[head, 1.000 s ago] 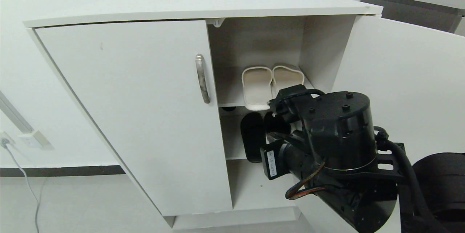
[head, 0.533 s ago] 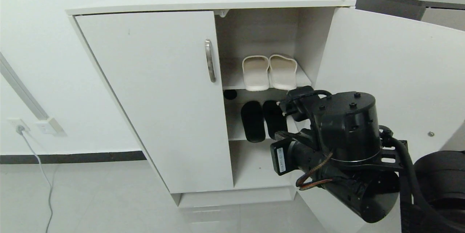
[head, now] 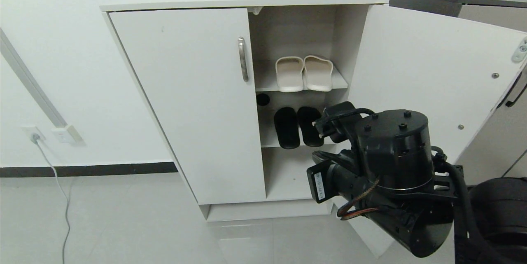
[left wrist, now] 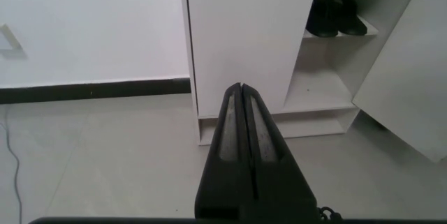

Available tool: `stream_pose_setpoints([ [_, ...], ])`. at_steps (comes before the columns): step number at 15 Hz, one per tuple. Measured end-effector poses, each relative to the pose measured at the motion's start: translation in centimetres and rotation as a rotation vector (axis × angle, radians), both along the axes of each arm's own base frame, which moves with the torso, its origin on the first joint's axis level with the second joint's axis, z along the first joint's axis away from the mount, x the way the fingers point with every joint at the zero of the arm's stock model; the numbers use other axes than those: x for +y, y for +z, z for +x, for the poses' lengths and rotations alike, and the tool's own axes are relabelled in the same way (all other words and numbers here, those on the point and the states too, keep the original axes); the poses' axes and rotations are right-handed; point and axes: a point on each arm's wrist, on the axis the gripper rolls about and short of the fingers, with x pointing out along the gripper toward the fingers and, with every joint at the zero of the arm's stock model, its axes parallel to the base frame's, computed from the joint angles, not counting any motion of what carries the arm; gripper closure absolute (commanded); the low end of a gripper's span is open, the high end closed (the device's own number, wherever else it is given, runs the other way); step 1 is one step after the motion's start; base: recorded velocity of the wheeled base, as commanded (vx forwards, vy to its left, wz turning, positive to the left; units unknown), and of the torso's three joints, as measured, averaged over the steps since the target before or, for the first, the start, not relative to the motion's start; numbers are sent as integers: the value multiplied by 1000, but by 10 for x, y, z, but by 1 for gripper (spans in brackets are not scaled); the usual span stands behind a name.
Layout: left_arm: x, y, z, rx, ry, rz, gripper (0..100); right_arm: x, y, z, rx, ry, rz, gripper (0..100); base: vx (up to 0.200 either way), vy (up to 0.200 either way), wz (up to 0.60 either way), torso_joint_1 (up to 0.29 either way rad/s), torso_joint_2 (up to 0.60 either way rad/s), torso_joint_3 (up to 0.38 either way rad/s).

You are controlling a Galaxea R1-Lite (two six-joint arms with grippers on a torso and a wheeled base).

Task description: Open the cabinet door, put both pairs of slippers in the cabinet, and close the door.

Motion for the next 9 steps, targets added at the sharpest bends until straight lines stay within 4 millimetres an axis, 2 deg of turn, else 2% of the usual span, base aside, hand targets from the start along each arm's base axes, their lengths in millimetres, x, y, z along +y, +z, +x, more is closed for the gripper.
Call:
stream_pose_setpoints([
  [9, 0, 0, 0, 0, 5, -6, 100, 3, -8, 1, 5, 31, 9, 100, 0, 0, 0, 0, 0, 0],
])
